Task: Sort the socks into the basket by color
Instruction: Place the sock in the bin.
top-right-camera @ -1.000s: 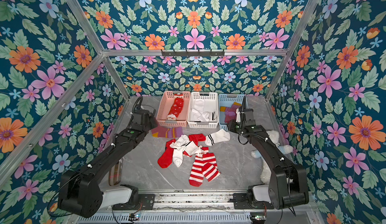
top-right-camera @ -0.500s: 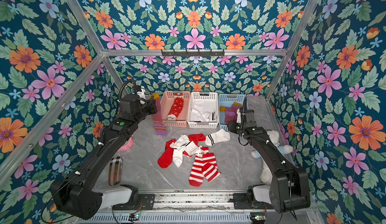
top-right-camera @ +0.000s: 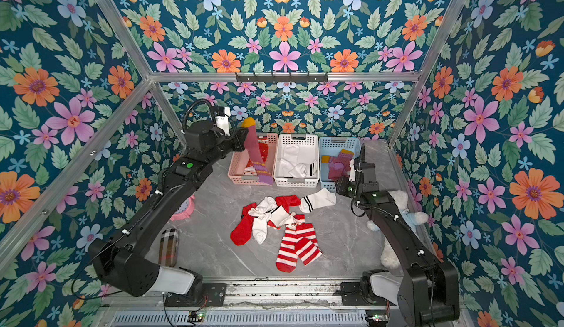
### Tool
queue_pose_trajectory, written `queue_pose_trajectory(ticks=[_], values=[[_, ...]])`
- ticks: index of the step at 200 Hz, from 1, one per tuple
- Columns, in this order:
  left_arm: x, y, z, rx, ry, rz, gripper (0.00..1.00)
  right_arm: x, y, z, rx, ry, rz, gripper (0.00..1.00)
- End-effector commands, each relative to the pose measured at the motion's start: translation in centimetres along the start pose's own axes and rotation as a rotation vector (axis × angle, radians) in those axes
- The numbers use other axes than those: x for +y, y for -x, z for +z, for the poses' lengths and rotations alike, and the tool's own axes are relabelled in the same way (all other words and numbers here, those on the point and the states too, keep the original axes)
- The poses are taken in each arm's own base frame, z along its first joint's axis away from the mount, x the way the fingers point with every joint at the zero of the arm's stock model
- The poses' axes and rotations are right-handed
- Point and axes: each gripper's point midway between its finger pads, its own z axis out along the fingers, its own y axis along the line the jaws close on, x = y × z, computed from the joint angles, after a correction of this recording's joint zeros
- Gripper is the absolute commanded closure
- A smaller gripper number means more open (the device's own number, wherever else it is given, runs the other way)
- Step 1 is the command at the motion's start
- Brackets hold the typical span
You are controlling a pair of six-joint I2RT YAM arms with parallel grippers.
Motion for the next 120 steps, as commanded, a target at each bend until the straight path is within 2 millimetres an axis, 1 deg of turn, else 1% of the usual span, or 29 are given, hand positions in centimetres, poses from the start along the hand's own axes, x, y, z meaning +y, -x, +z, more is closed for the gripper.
queue_pose_trajectory(ticks=[1, 47, 96, 120], values=[[-2.5, 1.6, 0.9, -0.047, -0.089, 0.019, 1.0, -0.3, 0.1, -0.7, -0.014, -0.022, -0.002, 0.58], [-6.8, 2.5, 4.1, -0.053, -0.206, 0.02, 1.0, -0.2, 0.3, -2.0, -0.046, -0.027, -0.008, 0.58], [-11.1, 2.0, 7.9, -0.045, -0.35, -0.011, 1.0, -0.4, 0.4, -3.5, -0.083, -0.037, -0.012, 0.57], [-13.1, 1.8, 9.4, -0.052, -0.435, -0.031, 1.0, -0.5, 0.3, -4.3, -0.096, -0.044, -0.013, 0.56]])
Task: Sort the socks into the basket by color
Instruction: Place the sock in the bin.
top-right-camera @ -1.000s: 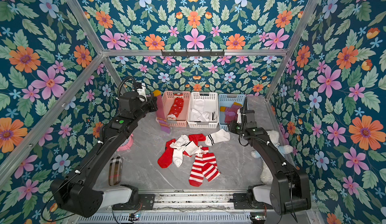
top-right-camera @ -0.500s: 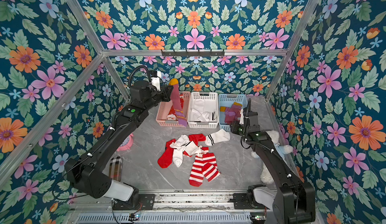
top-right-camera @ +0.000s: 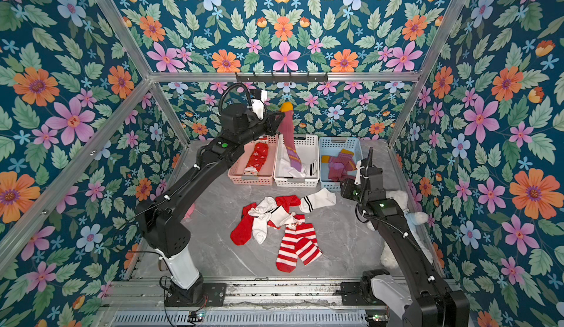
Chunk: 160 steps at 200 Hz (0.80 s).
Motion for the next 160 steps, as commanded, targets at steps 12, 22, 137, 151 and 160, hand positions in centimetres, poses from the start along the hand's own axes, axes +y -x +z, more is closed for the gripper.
queue_pose_trajectory(ticks=[12, 22, 137, 151, 160], values=[[-3.1, 0.9, 2.1, -0.057, -0.168, -0.031, 1.0, -0.7, -0.3, -0.9, -0.009, -0.034, -0.001, 0.56], [-3.7, 0.7, 2.9, -0.064, -0.205, -0.042, 1.0, -0.8, -0.5, -1.2, -0.01, -0.04, -0.002, 0.56], [-4.7, -5.1, 10.0, -0.061, -0.371, -0.183, 1.0, -1.6, -1.3, -3.5, -0.031, -0.071, -0.008, 0.55], [-3.9, -6.4, 10.9, -0.048, -0.37, -0.208, 1.0, -1.8, -1.5, -3.7, -0.031, -0.077, -0.008, 0.55], [-3.4, -7.3, 11.4, -0.039, -0.369, -0.226, 1.0, -1.8, -1.5, -3.8, -0.033, -0.079, -0.008, 0.54]])
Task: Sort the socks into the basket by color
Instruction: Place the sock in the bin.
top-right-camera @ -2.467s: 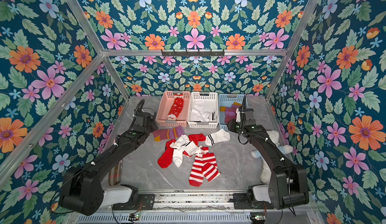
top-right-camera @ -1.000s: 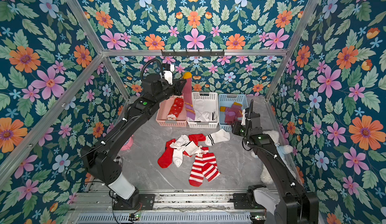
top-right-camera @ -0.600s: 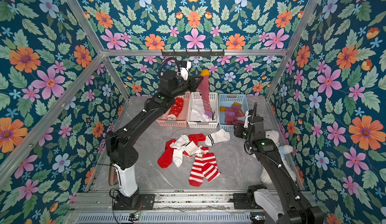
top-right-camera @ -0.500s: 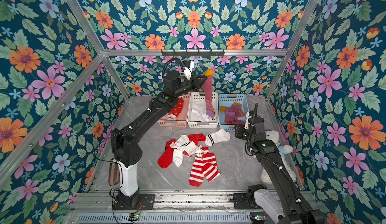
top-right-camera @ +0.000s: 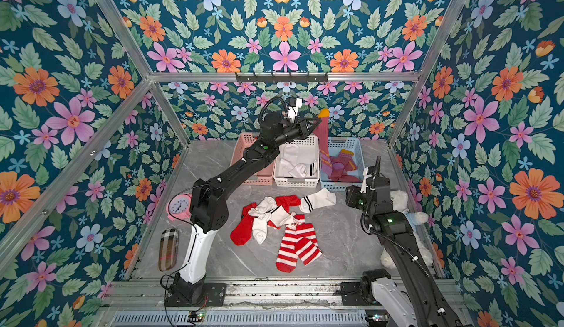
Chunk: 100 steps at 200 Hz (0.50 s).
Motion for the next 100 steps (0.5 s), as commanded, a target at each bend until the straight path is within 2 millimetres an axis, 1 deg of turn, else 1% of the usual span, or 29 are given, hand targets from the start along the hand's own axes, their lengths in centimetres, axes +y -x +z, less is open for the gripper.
queue_pose_trajectory(ticks=[1, 18, 66, 85, 100], values=[[0.3, -0.1, 0.6, -0.04, -0.041, -0.029, 1.0, -0.5, -0.3, -0.3, 0.003, -0.026, -0.004, 0.54], [1.9, -1.5, 1.1, -0.033, -0.041, -0.064, 1.0, -0.7, -0.5, -0.4, 0.003, -0.031, -0.005, 0.54], [5.3, -5.5, 2.8, -0.033, -0.086, -0.181, 1.0, -1.0, -1.0, -0.5, 0.013, -0.037, 0.003, 0.54], [6.1, -6.9, 3.5, -0.031, -0.104, -0.219, 1.0, -1.2, -1.2, -0.5, 0.015, -0.044, 0.005, 0.54], [6.4, -7.9, 3.9, -0.029, -0.111, -0.238, 1.0, -1.3, -1.4, -0.4, 0.017, -0.049, 0.008, 0.54]])
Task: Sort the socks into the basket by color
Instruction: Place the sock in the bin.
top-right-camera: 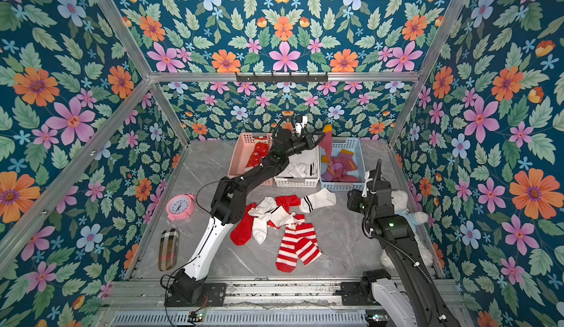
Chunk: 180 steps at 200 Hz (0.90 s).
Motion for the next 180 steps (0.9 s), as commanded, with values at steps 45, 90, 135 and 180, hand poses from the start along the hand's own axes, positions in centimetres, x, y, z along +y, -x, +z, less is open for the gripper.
queue_pose_trajectory(ticks=[45, 90, 135, 180], values=[[-1.0, -3.1, 1.7, -0.004, -0.072, -0.055, 1.0, -0.4, -0.2, 0.3, -0.006, -0.017, 0.015, 0.54], [-1.2, -7.0, 2.9, 0.053, -0.071, -0.087, 1.0, -0.4, -0.2, 0.4, -0.01, -0.01, 0.023, 0.54], [-0.8, -9.1, 3.4, 0.1, -0.043, -0.091, 0.7, -0.3, -0.3, 0.4, -0.008, -0.005, 0.027, 0.54], [-1.0, -9.0, 2.8, 0.124, -0.002, -0.049, 0.61, -0.2, -0.1, 0.2, -0.013, -0.004, 0.027, 0.54]])
